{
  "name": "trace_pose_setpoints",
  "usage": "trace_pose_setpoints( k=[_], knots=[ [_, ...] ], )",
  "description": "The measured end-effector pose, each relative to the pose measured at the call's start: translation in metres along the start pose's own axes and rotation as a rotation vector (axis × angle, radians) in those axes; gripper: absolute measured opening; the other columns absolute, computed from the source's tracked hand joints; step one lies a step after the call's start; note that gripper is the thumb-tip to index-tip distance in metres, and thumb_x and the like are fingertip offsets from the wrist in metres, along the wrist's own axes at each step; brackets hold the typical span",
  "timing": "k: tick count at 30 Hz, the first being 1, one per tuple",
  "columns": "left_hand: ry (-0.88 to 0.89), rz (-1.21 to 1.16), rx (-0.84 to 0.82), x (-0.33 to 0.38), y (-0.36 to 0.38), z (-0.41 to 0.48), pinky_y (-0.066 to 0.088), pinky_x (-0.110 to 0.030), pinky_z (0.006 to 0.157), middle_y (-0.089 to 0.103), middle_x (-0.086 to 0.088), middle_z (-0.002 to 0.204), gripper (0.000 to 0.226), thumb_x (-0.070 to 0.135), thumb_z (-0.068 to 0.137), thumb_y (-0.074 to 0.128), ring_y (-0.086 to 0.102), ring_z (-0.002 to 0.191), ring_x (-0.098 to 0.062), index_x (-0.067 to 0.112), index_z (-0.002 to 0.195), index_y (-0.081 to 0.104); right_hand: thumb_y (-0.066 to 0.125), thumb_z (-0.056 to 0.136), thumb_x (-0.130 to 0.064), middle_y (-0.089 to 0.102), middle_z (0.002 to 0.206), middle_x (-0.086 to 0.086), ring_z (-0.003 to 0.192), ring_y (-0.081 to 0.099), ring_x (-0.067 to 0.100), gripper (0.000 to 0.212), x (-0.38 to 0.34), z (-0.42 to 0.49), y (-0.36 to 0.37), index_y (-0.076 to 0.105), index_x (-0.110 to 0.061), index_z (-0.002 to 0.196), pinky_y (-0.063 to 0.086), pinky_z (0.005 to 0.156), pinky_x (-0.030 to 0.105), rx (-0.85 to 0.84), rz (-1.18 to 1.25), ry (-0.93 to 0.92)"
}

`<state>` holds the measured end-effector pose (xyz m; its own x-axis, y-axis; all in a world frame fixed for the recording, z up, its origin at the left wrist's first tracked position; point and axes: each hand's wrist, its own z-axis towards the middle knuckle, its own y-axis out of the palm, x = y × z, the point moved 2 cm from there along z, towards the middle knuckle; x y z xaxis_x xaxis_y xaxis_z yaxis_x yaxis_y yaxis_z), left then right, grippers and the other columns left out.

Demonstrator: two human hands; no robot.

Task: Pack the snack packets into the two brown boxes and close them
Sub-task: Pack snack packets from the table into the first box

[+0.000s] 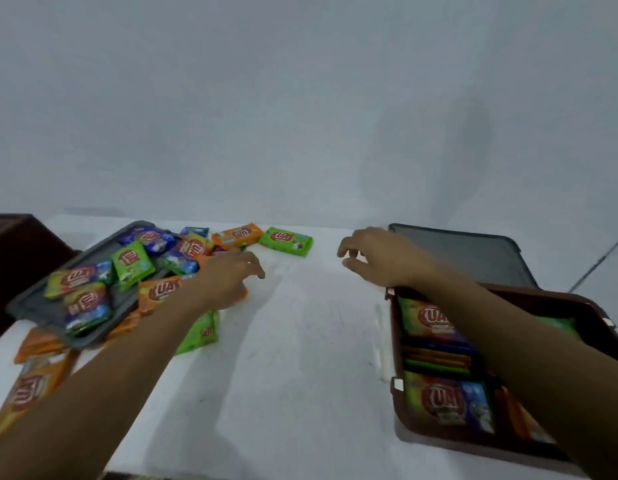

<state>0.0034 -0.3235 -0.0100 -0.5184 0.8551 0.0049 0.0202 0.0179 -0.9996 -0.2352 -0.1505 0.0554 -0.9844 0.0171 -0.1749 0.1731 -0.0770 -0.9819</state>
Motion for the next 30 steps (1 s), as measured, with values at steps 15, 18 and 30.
trace_pose_setpoints(
  k=[15,18,30],
  knots=[
    [0.287,0.061,-0.165,-0.082,0.013,0.024,0.032,-0.037,0.101,0.04,0.001,0.132,0.084,0.057,0.068,0.065,0.042,0.12,-0.02,0.026,0.142,0.04,0.045,0.094,-0.054,0.028,0.148,0.009,0.134,0.025,0.031,0.069,-0.039,0.131,0.116,0.025,-0.018,0.15,0.031,0.101,0.05,-0.156,-0.19,0.34],
    [0.341,-0.009,-0.03,-0.083,0.012,0.026,0.042,-0.031,0.08,0.045,0.002,0.122,0.083,0.066,0.066,0.061,0.052,0.102,-0.019,0.025,0.136,0.043,0.052,0.088,-0.055,0.035,0.136,0.01,0.13,0.025,0.03,0.061,-0.037,0.129,0.119,0.042,-0.019,0.136,0.028,0.102,0.049,-0.062,-0.196,0.386],
    [0.165,-0.155,0.048,-0.071,-0.001,0.03,0.048,-0.039,0.088,0.057,0.003,0.129,0.073,0.072,0.081,0.049,0.057,0.109,-0.021,0.03,0.14,0.036,0.076,0.067,-0.042,0.057,0.11,0.004,0.095,0.058,0.024,0.068,-0.034,0.114,0.08,0.045,-0.018,0.121,0.051,0.077,0.036,-0.153,0.058,0.496]
  ],
)
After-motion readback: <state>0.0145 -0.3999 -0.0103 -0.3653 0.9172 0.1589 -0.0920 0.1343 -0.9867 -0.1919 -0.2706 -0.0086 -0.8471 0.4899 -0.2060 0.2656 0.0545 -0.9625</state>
